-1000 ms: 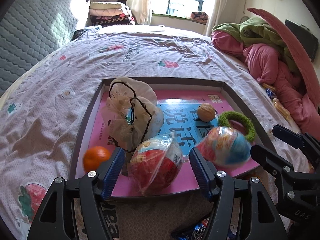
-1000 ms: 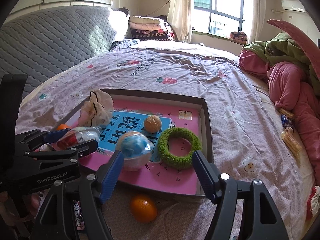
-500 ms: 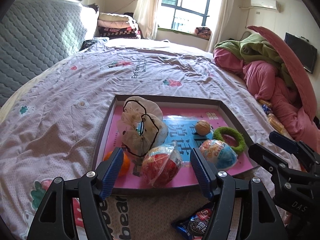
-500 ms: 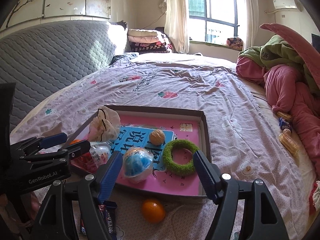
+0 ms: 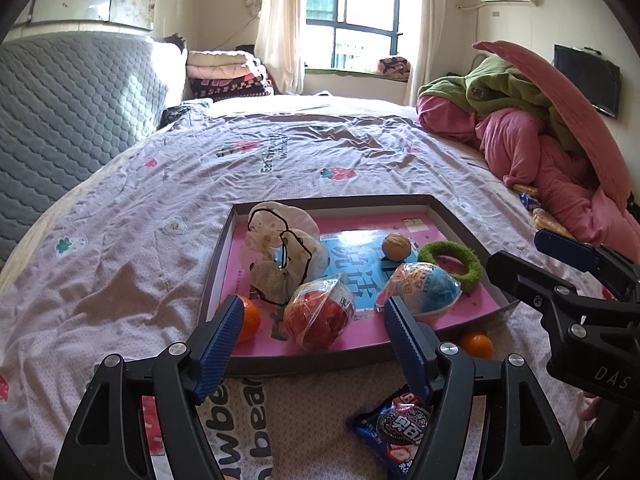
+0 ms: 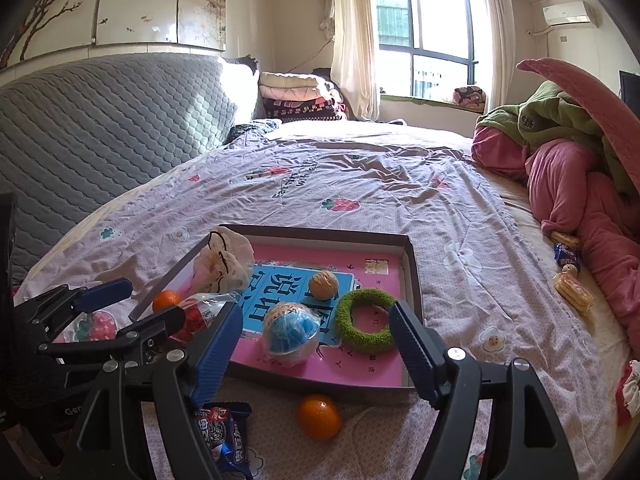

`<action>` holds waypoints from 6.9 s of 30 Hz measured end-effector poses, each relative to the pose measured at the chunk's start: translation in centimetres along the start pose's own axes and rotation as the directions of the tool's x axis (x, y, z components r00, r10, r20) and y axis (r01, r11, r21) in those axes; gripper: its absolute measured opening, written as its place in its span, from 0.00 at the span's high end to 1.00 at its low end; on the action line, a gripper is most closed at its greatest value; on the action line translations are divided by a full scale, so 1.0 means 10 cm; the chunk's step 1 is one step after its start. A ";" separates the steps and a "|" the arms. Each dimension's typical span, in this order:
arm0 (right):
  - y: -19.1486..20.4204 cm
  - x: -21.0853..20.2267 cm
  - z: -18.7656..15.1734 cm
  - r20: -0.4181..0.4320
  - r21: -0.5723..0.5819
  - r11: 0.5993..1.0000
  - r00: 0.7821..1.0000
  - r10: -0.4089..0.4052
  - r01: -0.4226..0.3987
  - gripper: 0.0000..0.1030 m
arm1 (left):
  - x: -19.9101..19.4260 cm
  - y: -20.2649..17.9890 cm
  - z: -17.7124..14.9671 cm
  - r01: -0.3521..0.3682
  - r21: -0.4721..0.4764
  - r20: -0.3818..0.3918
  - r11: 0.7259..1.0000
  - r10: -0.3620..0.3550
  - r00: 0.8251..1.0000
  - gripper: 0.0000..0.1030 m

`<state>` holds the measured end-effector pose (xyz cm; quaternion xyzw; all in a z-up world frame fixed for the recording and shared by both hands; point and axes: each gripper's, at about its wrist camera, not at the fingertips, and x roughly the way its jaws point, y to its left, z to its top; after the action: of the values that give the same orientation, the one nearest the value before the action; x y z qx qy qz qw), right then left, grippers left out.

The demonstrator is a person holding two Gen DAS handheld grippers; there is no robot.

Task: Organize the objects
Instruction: 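Pull both open tools back from the tray toward the cookie pack and orange, then move the left tool over the blue cookie pack while the right tool approaches the loose orange, then grasp the blue cookie pack with the left tool while the right tool grasps the orange, then lift the cookie pack toward the tray with the left tool while the right tool lifts the orange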

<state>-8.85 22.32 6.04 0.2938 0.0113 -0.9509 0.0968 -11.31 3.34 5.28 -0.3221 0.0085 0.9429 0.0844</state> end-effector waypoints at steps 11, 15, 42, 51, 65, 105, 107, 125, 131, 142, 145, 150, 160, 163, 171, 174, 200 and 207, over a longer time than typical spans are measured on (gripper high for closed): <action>0.05 -0.14 -0.06 0.011 -0.026 1.000 1.000 0.013 -0.012 0.26 | -0.21 0.01 -0.14 0.039 0.030 0.016 0.999 -0.039 0.999 0.28; 0.06 -0.17 -0.11 0.005 -0.038 0.999 1.000 0.014 -0.014 0.26 | -0.24 0.01 -0.21 0.060 0.026 -0.001 0.998 -0.060 0.998 0.28; -0.04 -0.25 -0.42 -0.072 -0.061 0.997 0.996 0.043 -0.048 0.26 | -0.28 -0.34 -0.79 0.193 0.227 -0.109 0.954 -0.172 0.979 0.28; 0.00 -0.21 -0.55 -0.113 -0.089 0.994 0.992 0.047 -0.058 0.26 | -0.26 -0.37 -0.93 0.206 0.278 -0.136 0.938 -0.173 0.975 0.28; -0.04 -0.14 -0.67 -0.156 -0.096 0.994 0.987 0.043 -0.059 0.26 | -0.11 -0.38 -0.99 0.208 0.297 -0.163 0.932 -0.165 0.973 0.27; -0.12 0.53 -0.66 -0.301 0.051 0.998 0.953 -0.022 0.039 0.44 | 0.52 -0.41 -0.68 0.176 0.175 -0.220 0.969 -0.135 0.966 0.24; -0.11 0.54 -0.65 -0.304 0.055 0.998 0.952 -0.014 0.033 0.47 | 0.53 -0.41 -0.67 0.174 0.169 -0.221 0.970 -0.135 0.966 0.24; -0.09 0.55 -0.64 -0.312 0.060 0.998 0.950 0.008 0.011 0.68 | 0.52 -0.51 -0.63 0.124 0.188 -0.209 0.974 -0.083 0.974 0.45; -0.12 0.52 -0.64 -0.306 0.070 0.998 0.952 0.018 0.003 0.68 | 0.47 -0.45 -0.58 0.134 0.162 -0.205 0.978 -0.100 0.974 0.45; -0.15 0.34 -0.55 -0.247 0.078 0.997 0.969 0.023 -0.004 0.70 | 0.22 -0.35 -0.38 0.128 0.126 -0.120 0.984 -0.113 0.986 0.45; -0.14 0.28 -0.50 -0.217 0.068 0.998 0.976 0.020 -0.005 0.74 | 0.18 -0.36 -0.35 0.130 0.117 -0.103 0.985 -0.118 0.988 0.45; -0.10 0.32 -0.54 -0.238 0.029 1.000 0.971 0.005 0.002 0.75 | 0.18 -0.37 -0.34 0.132 0.113 -0.101 0.985 -0.121 0.988 0.45; -0.06 0.38 -0.58 -0.251 0.052 0.997 0.966 0.061 -0.050 0.75 | 0.18 -0.34 -0.33 0.140 0.103 -0.106 0.985 -0.129 0.986 0.45; -0.02 0.39 -0.59 -0.253 0.034 0.998 0.966 0.050 -0.043 0.75 | 0.18 -0.34 -0.33 0.143 0.100 -0.106 0.985 -0.132 0.986 0.45; 0.01 0.41 -0.59 -0.258 0.015 0.999 0.965 0.042 -0.039 0.75 | 0.19 -0.33 -0.32 0.144 0.093 -0.109 0.985 -0.134 0.985 0.45; 0.03 0.42 -0.60 -0.259 0.003 0.999 0.965 0.037 -0.038 0.74 | 0.20 -0.32 -0.33 0.142 0.090 -0.112 0.986 -0.132 0.985 0.45; 0.05 0.46 -0.58 -0.272 0.014 0.999 0.961 0.053 -0.051 0.64 | 0.19 -0.26 -0.27 0.149 0.051 -0.099 0.988 -0.144 0.985 0.45; 0.06 0.36 -0.50 -0.232 0.012 0.999 0.972 0.050 -0.049 0.64 | 0.14 -0.27 -0.20 0.151 0.045 -0.074 0.988 -0.147 0.986 0.45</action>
<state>-8.90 21.52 -0.13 0.4033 0.0123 -0.9074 0.1175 -10.72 6.07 2.99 -0.3527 0.0112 0.9215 0.1626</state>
